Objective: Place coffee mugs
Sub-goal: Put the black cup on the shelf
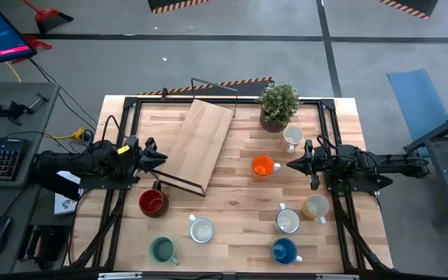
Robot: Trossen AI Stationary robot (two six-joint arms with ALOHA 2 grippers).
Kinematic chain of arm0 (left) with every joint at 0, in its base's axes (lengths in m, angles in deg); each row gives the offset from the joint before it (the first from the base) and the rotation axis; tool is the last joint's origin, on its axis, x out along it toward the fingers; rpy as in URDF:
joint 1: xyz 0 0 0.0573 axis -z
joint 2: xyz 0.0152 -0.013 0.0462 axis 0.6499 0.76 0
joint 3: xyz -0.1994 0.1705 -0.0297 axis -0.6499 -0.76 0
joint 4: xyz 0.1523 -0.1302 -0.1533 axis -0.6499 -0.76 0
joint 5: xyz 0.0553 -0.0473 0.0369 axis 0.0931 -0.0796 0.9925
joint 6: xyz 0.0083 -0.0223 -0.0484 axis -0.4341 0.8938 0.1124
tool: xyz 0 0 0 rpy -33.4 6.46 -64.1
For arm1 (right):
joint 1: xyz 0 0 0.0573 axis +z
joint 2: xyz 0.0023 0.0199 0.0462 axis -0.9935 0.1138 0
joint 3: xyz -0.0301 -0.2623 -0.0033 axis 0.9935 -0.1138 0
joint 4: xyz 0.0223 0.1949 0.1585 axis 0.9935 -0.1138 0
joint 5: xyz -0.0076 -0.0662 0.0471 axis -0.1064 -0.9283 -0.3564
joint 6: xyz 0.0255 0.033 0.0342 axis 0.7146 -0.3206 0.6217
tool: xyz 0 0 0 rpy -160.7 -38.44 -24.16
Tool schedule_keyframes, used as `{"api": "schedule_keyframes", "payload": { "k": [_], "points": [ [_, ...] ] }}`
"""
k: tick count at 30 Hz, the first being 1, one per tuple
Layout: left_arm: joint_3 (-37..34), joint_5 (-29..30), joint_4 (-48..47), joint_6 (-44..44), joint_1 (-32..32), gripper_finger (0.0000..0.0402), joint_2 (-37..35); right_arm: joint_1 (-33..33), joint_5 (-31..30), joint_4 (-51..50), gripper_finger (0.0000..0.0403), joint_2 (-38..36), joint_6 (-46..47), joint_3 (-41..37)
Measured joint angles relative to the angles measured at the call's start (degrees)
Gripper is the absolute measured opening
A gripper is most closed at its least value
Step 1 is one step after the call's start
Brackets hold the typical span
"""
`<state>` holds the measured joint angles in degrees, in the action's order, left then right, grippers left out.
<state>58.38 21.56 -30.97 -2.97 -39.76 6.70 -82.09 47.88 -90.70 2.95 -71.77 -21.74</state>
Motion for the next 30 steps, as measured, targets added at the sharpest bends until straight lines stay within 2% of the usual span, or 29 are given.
{"api": "schedule_keyframes", "payload": {
  "k": [6,11,19,25,30],
  "points": [
    [0.00,1.51,-0.02,-4.59,0.00,0.0072,0.00,0.00,0.01,0.01,0.0000,-0.01,0.00,-0.01],
    [0.00,8.20,0.00,-1.45,0.00,0.0072,0.00,0.01,0.02,0.05,0.0000,-0.01,0.60,-0.01],
    [0.00,16.34,0.51,0.82,0.00,0.0072,0.00,-0.01,-2.38,0.25,0.0000,0.01,11.41,-0.01],
    [0.00,17.03,0.44,2.33,0.00,0.0072,0.00,0.01,-2.38,0.25,0.0000,0.01,14.08,-0.01],
    [0.00,17.79,0.46,4.77,0.00,0.0072,0.00,0.01,-2.40,0.31,0.0000,0.01,21.68,0.00]
  ]
}}
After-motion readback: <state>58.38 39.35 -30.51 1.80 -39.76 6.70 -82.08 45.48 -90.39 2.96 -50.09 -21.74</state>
